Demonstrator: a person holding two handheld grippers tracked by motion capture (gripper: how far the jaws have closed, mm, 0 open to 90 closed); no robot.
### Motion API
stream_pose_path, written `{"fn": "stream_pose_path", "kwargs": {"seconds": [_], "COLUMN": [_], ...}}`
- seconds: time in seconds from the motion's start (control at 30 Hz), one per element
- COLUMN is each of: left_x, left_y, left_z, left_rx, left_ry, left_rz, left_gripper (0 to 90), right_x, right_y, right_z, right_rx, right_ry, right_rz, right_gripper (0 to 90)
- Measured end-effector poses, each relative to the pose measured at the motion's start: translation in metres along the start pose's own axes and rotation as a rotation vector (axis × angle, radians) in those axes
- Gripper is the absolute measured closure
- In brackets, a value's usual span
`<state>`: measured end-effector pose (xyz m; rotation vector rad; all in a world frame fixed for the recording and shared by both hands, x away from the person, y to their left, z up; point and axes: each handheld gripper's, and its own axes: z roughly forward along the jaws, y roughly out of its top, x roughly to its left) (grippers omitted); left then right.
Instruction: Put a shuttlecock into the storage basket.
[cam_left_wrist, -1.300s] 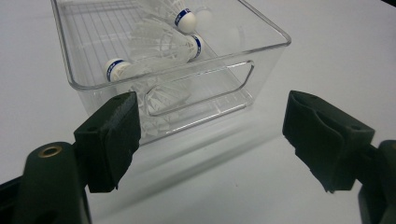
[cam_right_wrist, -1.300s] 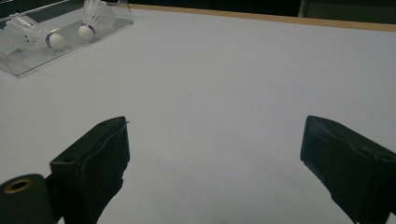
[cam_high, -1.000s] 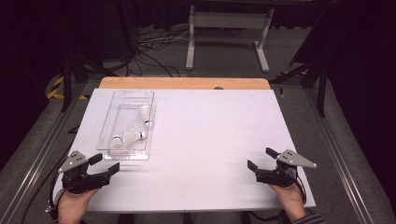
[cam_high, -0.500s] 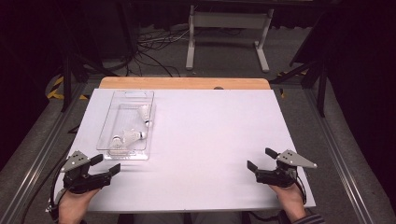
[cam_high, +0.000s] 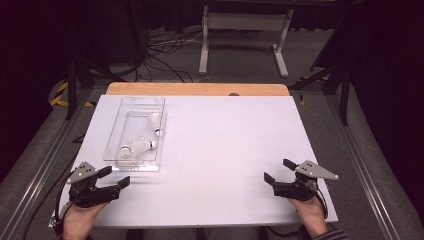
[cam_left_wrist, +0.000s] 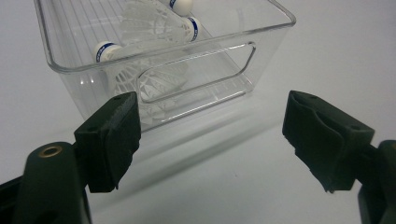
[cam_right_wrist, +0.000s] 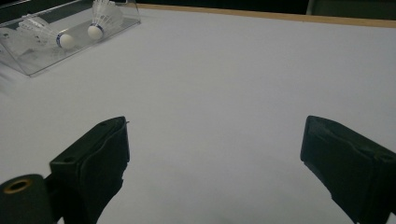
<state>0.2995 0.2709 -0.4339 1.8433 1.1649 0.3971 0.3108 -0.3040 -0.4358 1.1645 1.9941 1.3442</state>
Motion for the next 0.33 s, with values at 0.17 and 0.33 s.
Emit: {"fn": "stream_pose_path", "kwargs": {"seconds": [0.17,0.33], "left_x": [0.0004,0.0004], "left_y": [0.0005,0.0011], "left_z": [0.0004,0.0002], "left_rx": [0.002,0.001], "left_ry": [-0.009,-0.013], "left_rz": [-0.004,0.004], "left_gripper": [20.5,20.5], "right_x": [-0.0011,-0.0011], "right_y": [0.0000,0.0000], "right_z": [0.0001,0.0012], "right_rx": [-0.001,0.003], "right_ry": [0.006,0.009], "right_rz": [0.003,0.004], "right_gripper": [8.8,8.7]}}
